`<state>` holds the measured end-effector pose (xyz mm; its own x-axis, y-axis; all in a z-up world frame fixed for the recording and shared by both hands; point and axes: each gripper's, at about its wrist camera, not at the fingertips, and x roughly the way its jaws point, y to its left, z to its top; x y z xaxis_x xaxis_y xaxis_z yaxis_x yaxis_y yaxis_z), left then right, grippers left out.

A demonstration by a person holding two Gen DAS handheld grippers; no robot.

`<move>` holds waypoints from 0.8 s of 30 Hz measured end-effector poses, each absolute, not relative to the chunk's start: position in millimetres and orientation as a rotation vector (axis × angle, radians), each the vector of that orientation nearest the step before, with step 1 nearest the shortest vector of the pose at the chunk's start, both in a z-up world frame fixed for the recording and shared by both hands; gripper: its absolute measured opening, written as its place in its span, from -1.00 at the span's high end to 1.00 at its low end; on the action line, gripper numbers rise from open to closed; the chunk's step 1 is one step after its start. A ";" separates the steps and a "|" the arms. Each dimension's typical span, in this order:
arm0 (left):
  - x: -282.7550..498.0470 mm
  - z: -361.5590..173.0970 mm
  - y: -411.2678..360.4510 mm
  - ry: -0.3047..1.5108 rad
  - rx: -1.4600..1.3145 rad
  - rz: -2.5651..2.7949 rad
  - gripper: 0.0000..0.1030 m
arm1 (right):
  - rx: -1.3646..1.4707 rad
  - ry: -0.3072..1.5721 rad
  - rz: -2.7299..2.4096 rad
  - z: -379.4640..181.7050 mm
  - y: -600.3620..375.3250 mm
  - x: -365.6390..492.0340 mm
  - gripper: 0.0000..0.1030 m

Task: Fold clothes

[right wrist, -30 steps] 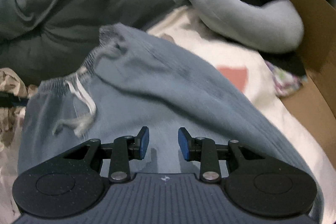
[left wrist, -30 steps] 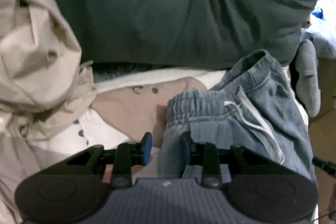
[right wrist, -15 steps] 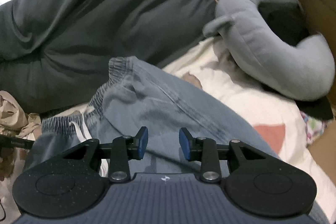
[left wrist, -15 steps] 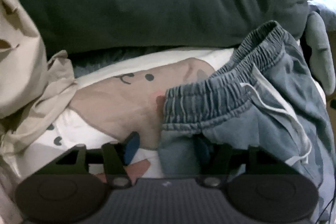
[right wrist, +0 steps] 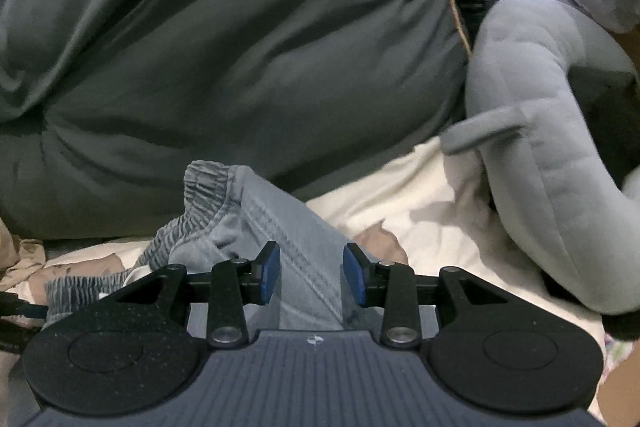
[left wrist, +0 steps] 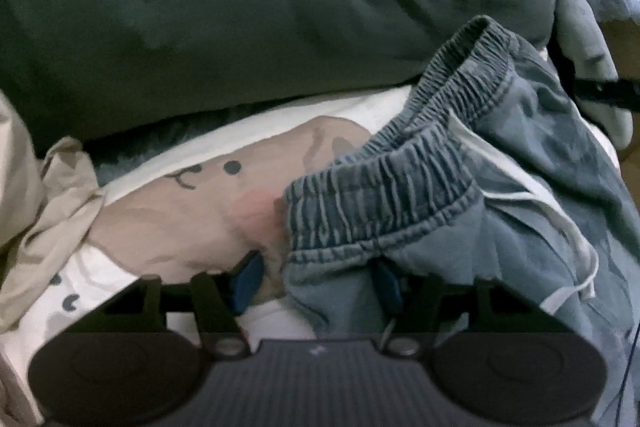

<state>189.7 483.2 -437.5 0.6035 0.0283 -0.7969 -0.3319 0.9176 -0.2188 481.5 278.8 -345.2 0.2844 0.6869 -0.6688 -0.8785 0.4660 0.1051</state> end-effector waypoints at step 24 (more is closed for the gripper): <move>178.2 -427.8 489.9 0.904 -0.517 0.202 0.61 | -0.484 0.685 1.201 -357.0 331.8 477.4 0.15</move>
<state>178.2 489.9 -427.8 0.6097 -0.0464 -0.7912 -0.3791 0.8597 -0.3425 477.4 331.8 -357.0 0.2035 0.6770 -0.7073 -0.9535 0.3010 0.0138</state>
